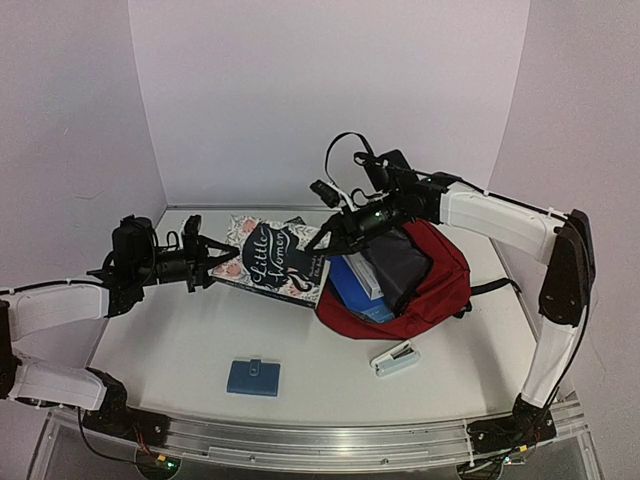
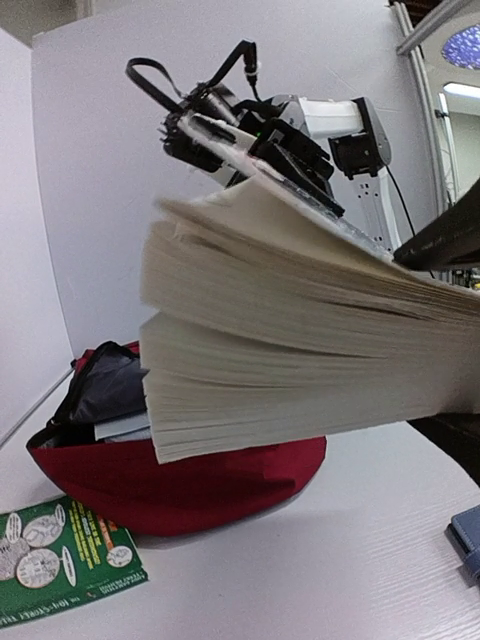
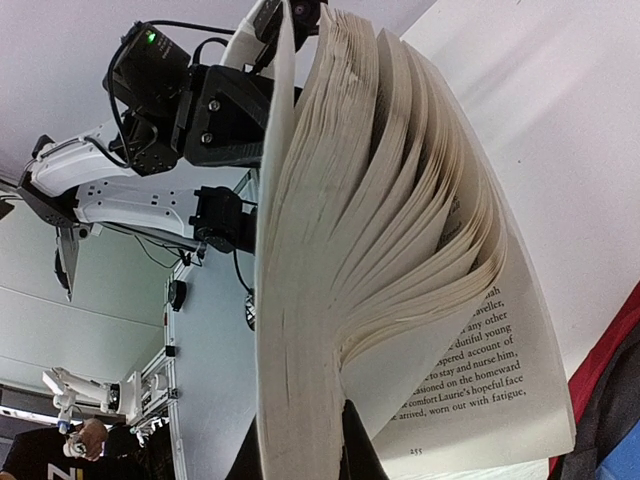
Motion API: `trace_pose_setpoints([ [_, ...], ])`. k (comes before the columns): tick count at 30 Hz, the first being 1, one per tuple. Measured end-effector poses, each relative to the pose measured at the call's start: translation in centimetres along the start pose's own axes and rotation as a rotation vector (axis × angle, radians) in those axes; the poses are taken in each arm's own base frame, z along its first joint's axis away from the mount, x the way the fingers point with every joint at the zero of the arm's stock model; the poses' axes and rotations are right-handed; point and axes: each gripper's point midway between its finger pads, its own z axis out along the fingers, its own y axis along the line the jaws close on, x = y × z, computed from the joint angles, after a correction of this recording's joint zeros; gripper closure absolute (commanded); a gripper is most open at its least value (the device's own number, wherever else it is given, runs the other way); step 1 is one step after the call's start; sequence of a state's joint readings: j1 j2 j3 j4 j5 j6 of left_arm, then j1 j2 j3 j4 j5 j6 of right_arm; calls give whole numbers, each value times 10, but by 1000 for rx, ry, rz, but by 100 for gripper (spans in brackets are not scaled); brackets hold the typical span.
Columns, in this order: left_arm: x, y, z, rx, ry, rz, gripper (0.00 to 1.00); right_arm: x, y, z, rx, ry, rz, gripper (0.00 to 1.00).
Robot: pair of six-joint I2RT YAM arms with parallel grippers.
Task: Pack the student bag
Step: Pick up the book from the center of the board.
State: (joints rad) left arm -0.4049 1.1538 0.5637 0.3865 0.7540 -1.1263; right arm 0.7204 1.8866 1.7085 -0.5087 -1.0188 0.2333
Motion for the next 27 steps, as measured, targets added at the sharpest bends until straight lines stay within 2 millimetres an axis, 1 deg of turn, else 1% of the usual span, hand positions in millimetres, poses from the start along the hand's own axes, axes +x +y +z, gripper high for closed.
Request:
trace_pose_setpoints([
  [1,0,-1,0,5,-1,4,79,0,-1,0,3,0,2,92],
  [3,0,-6,-2,20,-6,15,92,0,-4,-2,15,-3,8,74],
  [4,-1,-10,-3,32,-12,24,97,-1,-6,-3,25,-6,12,62],
  [5,-1,-14,-5,41,-19,35,99,-1,-9,-4,32,-10,16,43],
  [6,-2,-17,-6,48,-27,45,100,-3,-11,-6,39,-15,24,28],
  [7,-3,-19,-8,50,-39,53,100,-5,-14,-9,47,-25,28,19],
  [10,-6,-19,-11,43,-71,57,100,-15,-23,-22,95,-68,23,3],
  [13,-7,-12,-12,28,-89,46,100,-25,-28,-39,144,-122,9,2],
  [15,-7,-7,-12,17,-101,37,100,-25,-27,-50,159,-149,6,2],
  [17,-9,-6,-12,17,-118,30,100,-21,-27,-57,155,-158,19,2],
  [19,-13,-9,-13,30,-140,36,100,-13,-28,-56,134,-149,38,2],
  [24,-22,-23,-14,92,-180,64,100,10,-34,-41,88,-100,108,2],
  [27,-26,-30,-13,123,-194,73,100,17,-33,-33,60,-83,129,2],
])
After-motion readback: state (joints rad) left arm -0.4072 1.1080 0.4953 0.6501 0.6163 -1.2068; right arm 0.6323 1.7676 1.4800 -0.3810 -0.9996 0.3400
